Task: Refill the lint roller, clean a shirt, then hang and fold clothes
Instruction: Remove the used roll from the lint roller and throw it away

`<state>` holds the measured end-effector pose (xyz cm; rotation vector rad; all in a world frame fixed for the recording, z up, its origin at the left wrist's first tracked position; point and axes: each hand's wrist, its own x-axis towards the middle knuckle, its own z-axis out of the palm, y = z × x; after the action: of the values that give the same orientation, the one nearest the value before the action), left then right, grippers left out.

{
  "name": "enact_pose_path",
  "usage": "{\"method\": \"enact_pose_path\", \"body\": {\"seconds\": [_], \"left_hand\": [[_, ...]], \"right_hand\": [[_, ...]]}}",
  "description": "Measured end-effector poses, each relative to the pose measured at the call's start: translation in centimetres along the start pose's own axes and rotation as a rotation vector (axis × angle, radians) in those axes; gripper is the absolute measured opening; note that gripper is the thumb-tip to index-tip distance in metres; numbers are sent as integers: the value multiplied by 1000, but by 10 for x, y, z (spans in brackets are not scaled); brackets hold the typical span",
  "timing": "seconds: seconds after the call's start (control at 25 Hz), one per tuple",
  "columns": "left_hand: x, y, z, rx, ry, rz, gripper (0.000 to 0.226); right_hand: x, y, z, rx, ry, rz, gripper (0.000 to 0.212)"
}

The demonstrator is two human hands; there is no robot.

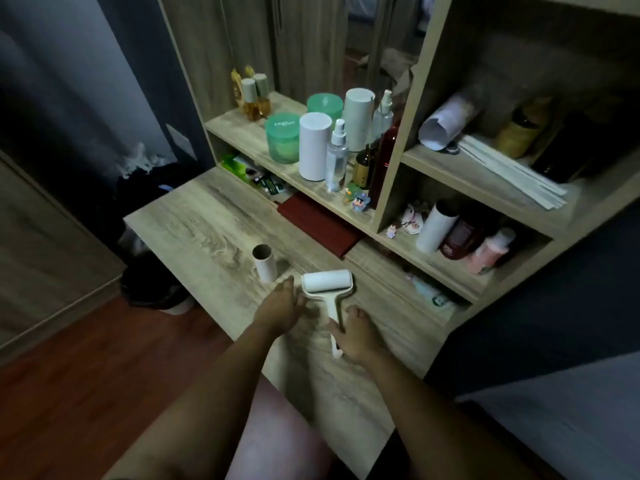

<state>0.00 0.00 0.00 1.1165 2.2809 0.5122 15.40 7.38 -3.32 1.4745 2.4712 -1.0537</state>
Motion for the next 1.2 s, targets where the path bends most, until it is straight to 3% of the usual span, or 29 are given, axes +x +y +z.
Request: {"method": "enact_pose_path", "body": {"seconds": [0.2,0.4,0.56,0.68,0.84,0.92,0.96,1.2], "left_hand": [[41,9,15,-203,127,-163,46],[50,12,26,-234,74,-230,43],[43,15,23,-493,125,-262,33],[34,25,11,-644,177,-184,26],[14,31,-1,-623,70,-15,30],[0,31,1,-533,31,68,33],[-7,32,4,-489,47,95,34],[-39,44,22,-534,144,161,26]], "right_hand": [[19,6,11,-26,-100,-96,54],[26,11,13,-139,-106,-179,50],[25,20,4,-25,-165,-184,43],[18,21,-6,336,-186,-102,52],[30,15,-27,1027,-34,227,61],[36,15,-35,1001,-64,283,88],[34,13,-38,945,-87,279,87],[17,14,-44,843,89,257,23]]}}
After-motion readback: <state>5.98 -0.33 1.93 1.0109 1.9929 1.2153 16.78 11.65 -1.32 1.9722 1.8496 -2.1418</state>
